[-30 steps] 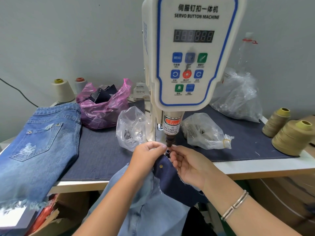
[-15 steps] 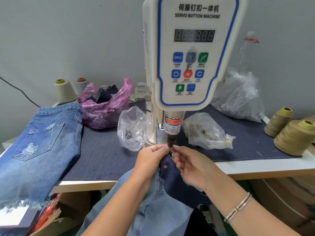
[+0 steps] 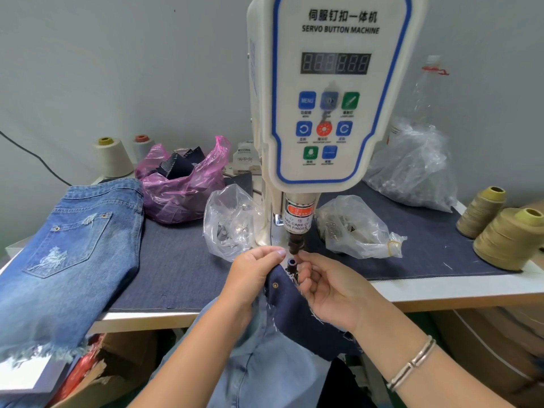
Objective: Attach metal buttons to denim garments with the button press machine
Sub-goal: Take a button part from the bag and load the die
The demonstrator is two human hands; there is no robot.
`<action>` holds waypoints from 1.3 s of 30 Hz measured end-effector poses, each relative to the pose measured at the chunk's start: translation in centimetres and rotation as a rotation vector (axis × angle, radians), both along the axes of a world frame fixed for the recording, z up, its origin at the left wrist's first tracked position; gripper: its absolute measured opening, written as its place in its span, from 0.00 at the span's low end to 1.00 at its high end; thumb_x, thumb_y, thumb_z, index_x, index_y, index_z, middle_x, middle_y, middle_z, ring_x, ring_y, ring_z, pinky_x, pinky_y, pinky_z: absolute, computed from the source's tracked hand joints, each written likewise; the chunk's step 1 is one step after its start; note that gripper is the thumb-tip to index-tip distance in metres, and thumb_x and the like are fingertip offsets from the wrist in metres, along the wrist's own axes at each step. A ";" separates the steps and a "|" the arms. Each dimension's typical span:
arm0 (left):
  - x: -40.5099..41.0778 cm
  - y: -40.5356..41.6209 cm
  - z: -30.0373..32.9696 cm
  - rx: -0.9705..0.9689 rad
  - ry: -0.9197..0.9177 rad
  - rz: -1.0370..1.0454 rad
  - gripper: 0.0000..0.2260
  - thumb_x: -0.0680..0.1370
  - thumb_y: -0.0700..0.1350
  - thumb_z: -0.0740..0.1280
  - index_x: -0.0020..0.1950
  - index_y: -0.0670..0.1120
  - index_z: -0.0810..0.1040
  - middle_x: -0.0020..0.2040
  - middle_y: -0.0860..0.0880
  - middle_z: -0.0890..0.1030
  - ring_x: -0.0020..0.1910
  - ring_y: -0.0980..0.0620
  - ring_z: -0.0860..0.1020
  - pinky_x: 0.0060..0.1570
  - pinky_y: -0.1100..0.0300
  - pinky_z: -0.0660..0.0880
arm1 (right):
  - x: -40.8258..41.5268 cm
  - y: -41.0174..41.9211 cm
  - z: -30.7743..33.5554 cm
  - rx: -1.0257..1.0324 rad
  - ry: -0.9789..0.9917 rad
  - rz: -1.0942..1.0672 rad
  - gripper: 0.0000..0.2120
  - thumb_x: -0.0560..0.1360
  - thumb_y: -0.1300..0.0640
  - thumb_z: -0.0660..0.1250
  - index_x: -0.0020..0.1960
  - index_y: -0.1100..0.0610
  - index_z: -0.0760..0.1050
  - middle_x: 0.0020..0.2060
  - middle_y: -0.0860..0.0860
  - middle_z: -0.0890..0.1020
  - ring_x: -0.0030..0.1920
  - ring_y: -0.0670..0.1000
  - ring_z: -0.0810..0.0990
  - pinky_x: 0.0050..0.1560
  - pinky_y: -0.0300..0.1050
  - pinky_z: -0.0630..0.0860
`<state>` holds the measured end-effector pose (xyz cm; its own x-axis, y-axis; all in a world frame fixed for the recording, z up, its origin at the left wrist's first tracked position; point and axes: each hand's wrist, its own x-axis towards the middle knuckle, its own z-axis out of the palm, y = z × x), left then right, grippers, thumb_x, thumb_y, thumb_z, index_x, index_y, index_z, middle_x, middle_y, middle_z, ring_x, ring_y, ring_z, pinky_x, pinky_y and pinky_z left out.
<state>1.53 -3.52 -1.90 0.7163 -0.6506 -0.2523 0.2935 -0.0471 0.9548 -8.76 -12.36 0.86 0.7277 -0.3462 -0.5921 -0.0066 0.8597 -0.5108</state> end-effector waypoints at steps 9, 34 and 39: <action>3.6 2.4 -2.5 0.391 -0.762 -0.003 0.09 0.71 0.44 0.70 0.35 0.57 0.77 0.26 0.54 0.77 0.27 0.58 0.73 0.35 0.63 0.71 | -0.1 0.2 0.9 0.067 -0.026 0.008 0.07 0.63 0.66 0.69 0.40 0.63 0.75 0.22 0.50 0.72 0.19 0.44 0.72 0.19 0.31 0.69; 4.4 2.4 -4.1 0.645 -0.908 -0.105 0.08 0.65 0.53 0.57 0.29 0.51 0.67 0.31 0.52 0.76 0.33 0.45 0.74 0.29 0.58 0.64 | 17.4 2.1 -1.7 -2.175 0.617 0.686 0.12 0.74 0.66 0.62 0.57 0.61 0.76 0.55 0.58 0.80 0.56 0.59 0.79 0.46 0.47 0.71; 4.8 2.2 -4.4 0.705 -0.911 -0.094 0.11 0.72 0.45 0.63 0.30 0.51 0.68 0.28 0.55 0.71 0.28 0.52 0.70 0.27 0.59 0.64 | 18.9 2.2 -2.6 -2.356 0.635 0.713 0.13 0.74 0.66 0.62 0.57 0.58 0.77 0.55 0.54 0.80 0.56 0.58 0.79 0.41 0.46 0.68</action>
<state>6.37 -1.30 -6.31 0.7757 -0.6311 0.0047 -0.5234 -0.6392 0.5634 10.15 -10.11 -1.69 0.9390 -0.3313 0.0926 -0.3338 -0.9425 0.0130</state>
